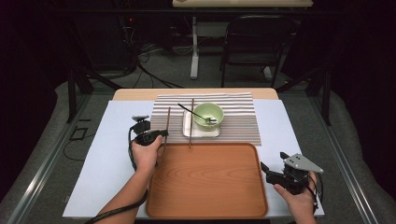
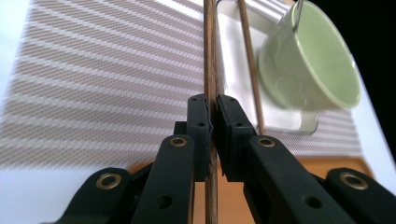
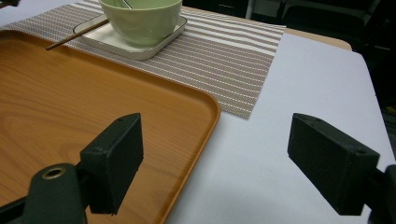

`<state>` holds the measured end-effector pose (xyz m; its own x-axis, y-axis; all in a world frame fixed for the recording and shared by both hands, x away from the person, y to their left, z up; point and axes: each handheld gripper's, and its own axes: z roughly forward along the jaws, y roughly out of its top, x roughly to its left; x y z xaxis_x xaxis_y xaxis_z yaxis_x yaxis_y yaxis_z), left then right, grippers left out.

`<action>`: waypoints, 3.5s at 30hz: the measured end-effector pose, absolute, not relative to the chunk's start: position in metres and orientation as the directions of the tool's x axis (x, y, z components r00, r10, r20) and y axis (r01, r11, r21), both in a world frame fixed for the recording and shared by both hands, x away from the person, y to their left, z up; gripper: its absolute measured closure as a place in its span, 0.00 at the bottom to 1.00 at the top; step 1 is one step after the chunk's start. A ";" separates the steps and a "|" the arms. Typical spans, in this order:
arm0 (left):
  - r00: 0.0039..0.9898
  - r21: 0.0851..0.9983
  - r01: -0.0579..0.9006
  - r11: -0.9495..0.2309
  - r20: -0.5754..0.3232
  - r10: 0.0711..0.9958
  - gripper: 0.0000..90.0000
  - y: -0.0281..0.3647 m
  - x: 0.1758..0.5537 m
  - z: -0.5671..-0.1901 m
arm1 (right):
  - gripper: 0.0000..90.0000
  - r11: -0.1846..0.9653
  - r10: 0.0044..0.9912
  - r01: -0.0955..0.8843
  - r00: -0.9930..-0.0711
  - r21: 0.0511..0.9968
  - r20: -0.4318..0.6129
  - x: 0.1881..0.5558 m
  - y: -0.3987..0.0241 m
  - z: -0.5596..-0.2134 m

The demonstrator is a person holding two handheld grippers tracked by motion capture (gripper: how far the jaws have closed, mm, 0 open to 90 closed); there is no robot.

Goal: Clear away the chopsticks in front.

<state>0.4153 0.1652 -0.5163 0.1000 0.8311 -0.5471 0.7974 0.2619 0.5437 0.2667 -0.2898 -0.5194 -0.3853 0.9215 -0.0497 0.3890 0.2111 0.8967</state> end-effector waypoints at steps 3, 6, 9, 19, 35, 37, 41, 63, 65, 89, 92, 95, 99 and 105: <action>0.100 0.554 0.789 0.265 -0.543 0.834 0.94 0.173 0.397 -0.518 | 0.20 0.208 0.922 0.389 -0.384 0.897 -0.047 0.267 -0.290 -0.520; 0.099 0.556 0.788 0.264 -0.538 0.837 0.94 0.180 0.376 -0.523 | 0.20 0.207 0.921 0.392 -0.386 0.896 -0.045 0.268 -0.289 -0.520; 0.087 0.545 0.788 0.287 -0.559 0.824 0.94 0.184 0.363 -0.526 | 0.20 0.206 0.921 0.392 -0.387 0.896 -0.043 0.269 -0.288 -0.520; 0.103 0.531 0.806 0.260 -0.559 0.823 0.94 0.180 0.320 -0.541 | 0.20 0.204 0.922 0.391 -0.385 0.898 -0.042 0.270 -0.288 -0.520; 0.104 0.538 0.813 0.223 -0.511 0.853 0.94 0.175 0.290 -0.550 | 0.21 0.207 0.920 0.392 -0.389 0.896 -0.043 0.270 -0.287 -0.520; 0.099 0.539 0.812 0.224 -0.505 0.858 0.94 0.175 0.290 -0.551 | 0.21 0.207 0.920 0.393 -0.389 0.896 -0.043 0.270 -0.287 -0.520; 0.090 0.543 0.809 0.224 -0.491 0.867 0.93 0.175 0.289 -0.553 | 0.21 0.205 0.921 0.392 -0.388 0.897 -0.040 0.270 -0.288 -0.520; 0.076 0.562 0.798 0.220 -0.456 0.887 0.94 0.177 0.279 -0.556 | 0.22 0.211 0.918 0.392 -0.394 0.896 -0.044 0.270 -0.287 -0.520; 0.078 0.564 0.795 0.221 -0.458 0.886 0.93 0.178 0.278 -0.557 | 0.22 0.211 0.918 0.392 -0.394 0.896 -0.044 0.270 -0.287 -0.520; 0.164 0.610 0.768 0.196 -0.483 0.860 0.55 0.179 0.283 -0.537 | 0.22 0.213 0.918 0.393 -0.395 0.895 -0.045 0.270 -0.287 -0.520; 0.164 0.610 0.768 0.196 -0.483 0.860 0.55 0.179 0.283 -0.537 | 0.22 0.213 0.918 0.394 -0.394 0.894 -0.045 0.270 -0.287 -0.520; 0.217 0.654 0.744 0.135 -0.429 0.877 0.46 0.174 0.290 -0.531 | 0.22 0.213 0.918 0.394 -0.394 0.894 -0.045 0.270 -0.287 -0.520; 0.241 0.668 0.740 0.082 -0.377 0.894 0.41 0.174 0.298 -0.527 | 0.22 0.214 0.918 0.393 -0.393 0.894 -0.047 0.270 -0.288 -0.520; 0.238 0.667 0.742 0.069 -0.359 0.902 0.33 0.177 0.307 -0.520 | 0.22 0.215 0.918 0.392 -0.393 0.895 -0.049 0.270 -0.288 -0.520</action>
<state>0.3075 0.1767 -0.5198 0.2383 0.9023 -0.3592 0.7421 0.0694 0.6667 0.2697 -0.2876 -0.5200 -0.3930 0.9183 -0.0486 0.3918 0.2150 0.8946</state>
